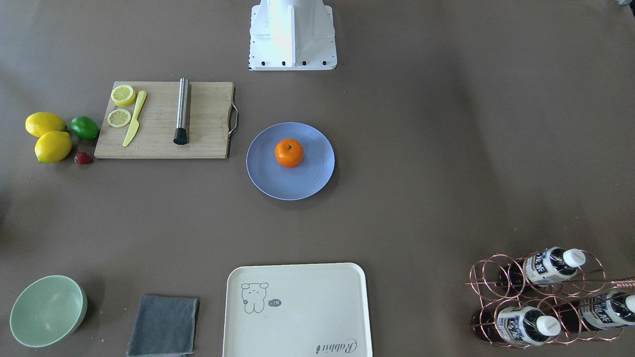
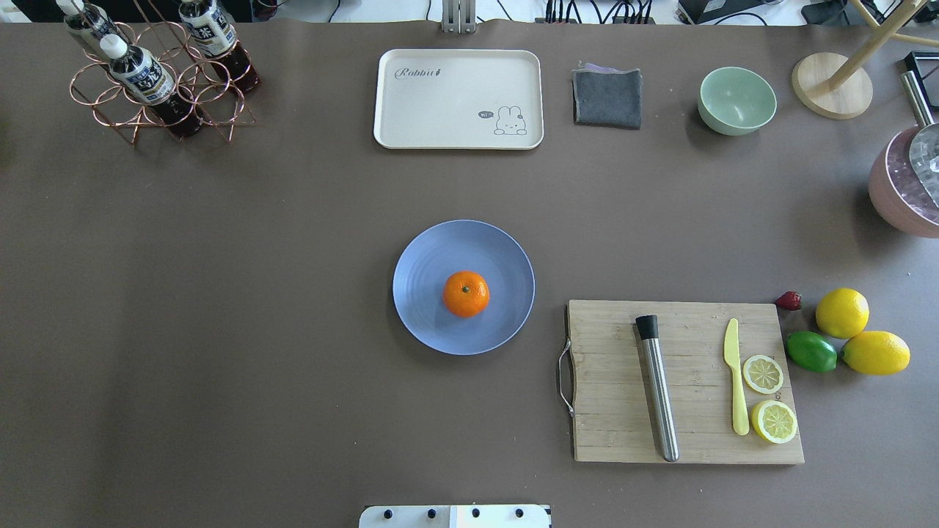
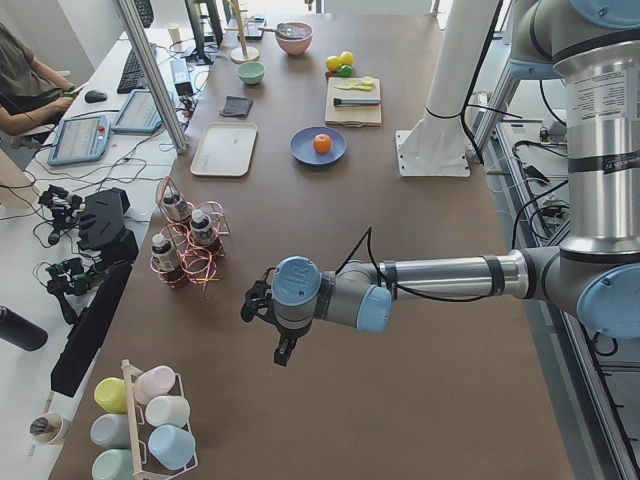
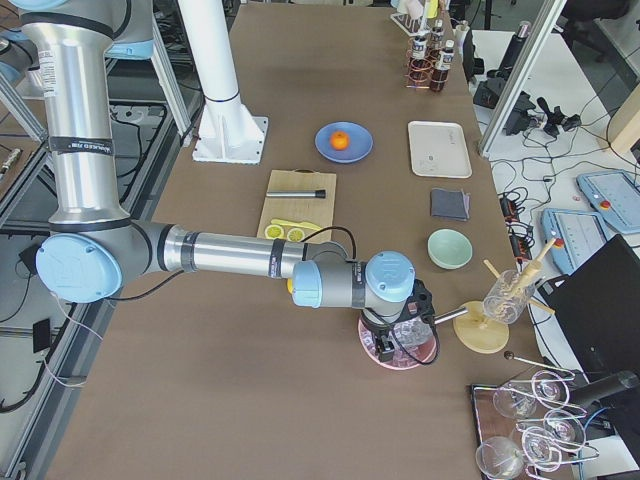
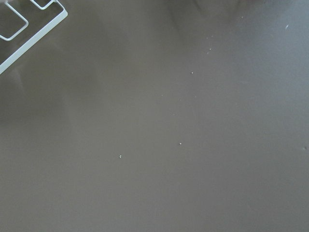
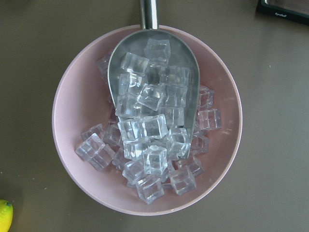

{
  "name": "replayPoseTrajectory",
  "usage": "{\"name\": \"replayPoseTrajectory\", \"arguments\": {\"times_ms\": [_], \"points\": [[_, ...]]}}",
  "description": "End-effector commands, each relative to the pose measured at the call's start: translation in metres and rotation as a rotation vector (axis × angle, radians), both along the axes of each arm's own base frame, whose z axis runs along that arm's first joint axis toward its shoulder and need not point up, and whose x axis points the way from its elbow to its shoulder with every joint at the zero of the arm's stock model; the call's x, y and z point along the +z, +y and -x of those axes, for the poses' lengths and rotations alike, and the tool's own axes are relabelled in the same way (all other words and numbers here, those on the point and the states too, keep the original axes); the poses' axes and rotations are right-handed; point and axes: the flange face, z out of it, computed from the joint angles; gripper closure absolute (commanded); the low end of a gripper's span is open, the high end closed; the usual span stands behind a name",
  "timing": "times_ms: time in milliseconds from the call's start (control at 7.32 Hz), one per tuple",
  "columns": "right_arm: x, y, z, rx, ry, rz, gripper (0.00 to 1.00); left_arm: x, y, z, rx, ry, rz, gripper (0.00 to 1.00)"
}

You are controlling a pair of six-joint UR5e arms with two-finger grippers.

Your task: Pick orange to plate

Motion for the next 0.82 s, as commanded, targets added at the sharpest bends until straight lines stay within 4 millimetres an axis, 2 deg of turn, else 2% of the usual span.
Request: {"name": "replayPoseTrajectory", "arguments": {"times_ms": [0, 273, 410, 683], "points": [[0.006, 0.003, 0.002, -0.009, 0.041, 0.005, 0.00, -0.002, -0.001, 0.000, -0.024, 0.010, 0.028, 0.02], [0.009, 0.002, 0.018, -0.042, 0.059, 0.007, 0.00, -0.011, -0.011, 0.005, -0.037, 0.033, 0.035, 0.02], [0.011, 0.004, 0.019, -0.045, 0.060, 0.008, 0.00, -0.023, -0.030, 0.008, -0.041, 0.033, 0.086, 0.02], [0.011, 0.004, 0.019, -0.049, 0.060, 0.000, 0.00, -0.021, -0.031, 0.010, -0.043, 0.034, 0.106, 0.02]]}}
